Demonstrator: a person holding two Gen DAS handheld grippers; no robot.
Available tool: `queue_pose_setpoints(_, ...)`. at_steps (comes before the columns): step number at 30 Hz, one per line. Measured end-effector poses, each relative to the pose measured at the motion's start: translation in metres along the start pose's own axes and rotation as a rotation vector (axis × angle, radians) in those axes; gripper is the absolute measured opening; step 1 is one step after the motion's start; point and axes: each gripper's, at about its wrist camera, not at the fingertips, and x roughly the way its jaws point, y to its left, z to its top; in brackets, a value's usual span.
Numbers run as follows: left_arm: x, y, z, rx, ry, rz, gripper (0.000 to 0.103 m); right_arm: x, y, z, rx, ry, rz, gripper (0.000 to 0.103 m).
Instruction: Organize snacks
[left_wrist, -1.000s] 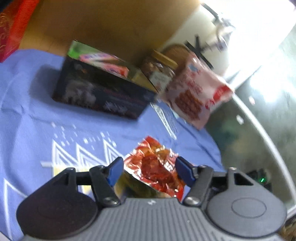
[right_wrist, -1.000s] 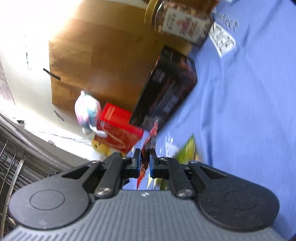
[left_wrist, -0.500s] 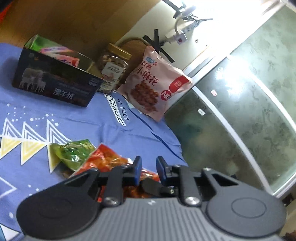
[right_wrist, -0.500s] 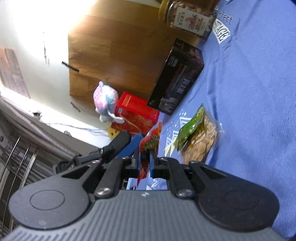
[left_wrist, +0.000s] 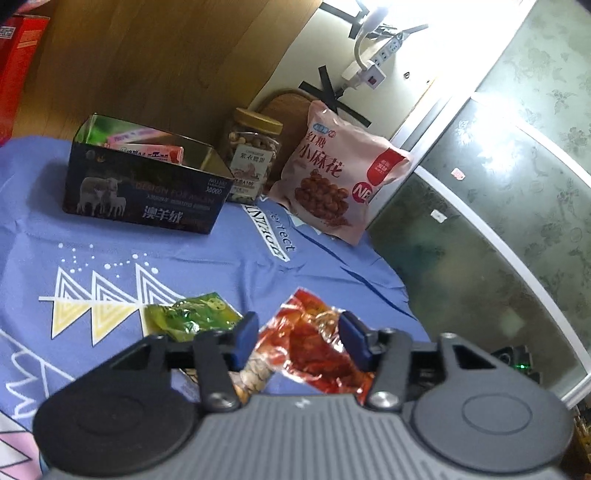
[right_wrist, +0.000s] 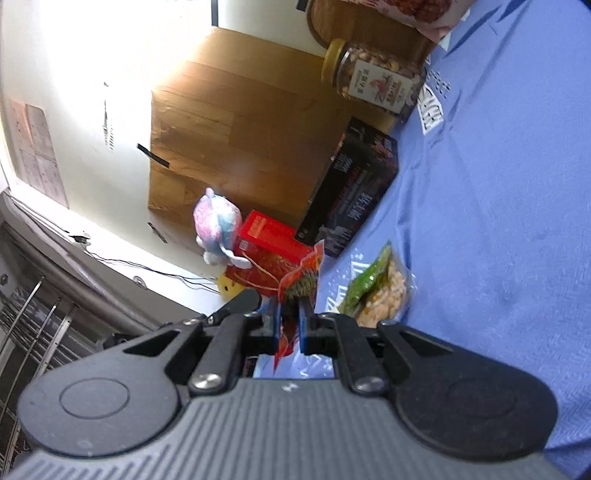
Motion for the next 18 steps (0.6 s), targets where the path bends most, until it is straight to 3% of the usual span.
queue_pose_setpoints(3, -0.003, 0.003, 0.003, -0.027, 0.016, -0.021, 0.051, -0.003, 0.004, 0.006, -0.009, -0.011, 0.027, 0.012)
queue_pose_setpoints(8, -0.018, 0.019, 0.016, -0.091, 0.014, -0.057, 0.065, 0.002, 0.014, 0.019, -0.023, -0.027, 0.082, 0.012)
queue_pose_setpoints(10, -0.022, 0.026, 0.021, -0.111, 0.001, -0.08, 0.077, 0.012, 0.019, 0.022, -0.033, -0.01, 0.11, 0.012)
queue_pose_setpoints(12, -0.024, 0.031, 0.025, -0.123, -0.013, -0.101, 0.077, 0.027, 0.024, 0.023, -0.043, 0.018, 0.129, 0.012)
queue_pose_setpoints(14, -0.021, 0.038, 0.03, -0.137, -0.026, -0.131, 0.072, 0.044, 0.024, 0.025, -0.04, 0.064, 0.149, 0.012)
queue_pose_setpoints(15, -0.019, 0.04, 0.032, -0.141, -0.029, -0.139, 0.062, 0.052, 0.023, 0.027, -0.035, 0.085, 0.156, 0.012)
queue_pose_setpoints(18, -0.011, 0.05, 0.048, -0.132, -0.052, -0.087, 0.043, 0.077, 0.022, 0.034, -0.043, 0.129, 0.138, 0.012)
